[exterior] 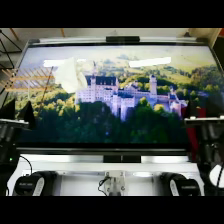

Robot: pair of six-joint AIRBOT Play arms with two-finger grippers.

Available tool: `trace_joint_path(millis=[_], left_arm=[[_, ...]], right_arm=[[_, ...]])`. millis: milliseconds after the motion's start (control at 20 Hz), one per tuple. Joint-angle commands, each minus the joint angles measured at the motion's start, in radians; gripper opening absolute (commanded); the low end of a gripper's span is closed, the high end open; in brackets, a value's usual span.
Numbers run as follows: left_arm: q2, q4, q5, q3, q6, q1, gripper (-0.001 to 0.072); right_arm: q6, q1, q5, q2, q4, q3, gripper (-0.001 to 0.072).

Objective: Fold the shirts.

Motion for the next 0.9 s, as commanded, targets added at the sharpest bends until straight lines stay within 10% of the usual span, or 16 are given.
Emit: trace_joint_path(millis=[0, 200, 350, 700, 850], left_arm=[[-0.137, 0.093, -0.083, 0.152, 0.031, 0.000, 0.0582], [-0.419, 0.126, -0.219, 0.315, 0.027, 0.000, 0.0582], [-0.654, 0.260, -0.275, 0.435, -0.138, 0.000, 0.0582], [-1.048, 0.819, -0.595, 0.693, -0.691, 0.000, 0.0582], [-1.139, 1.013, -0.694, 0.789, -1.046, 0.008, 0.0582]], right_arm=[[-0.104, 0.000, 0.085, -0.206, -0.030, 0.196, 0.0548], [-0.069, 0.000, 0.186, -0.540, -0.030, 0.431, 0.0548], [0.103, 0.000, 0.313, -0.750, -0.105, 0.564, 0.0548], [1.181, -0.004, 0.847, -1.050, -1.114, 0.738, 0.0548], [1.343, -0.022, 0.901, -1.054, -1.166, 0.741, 0.0548]])
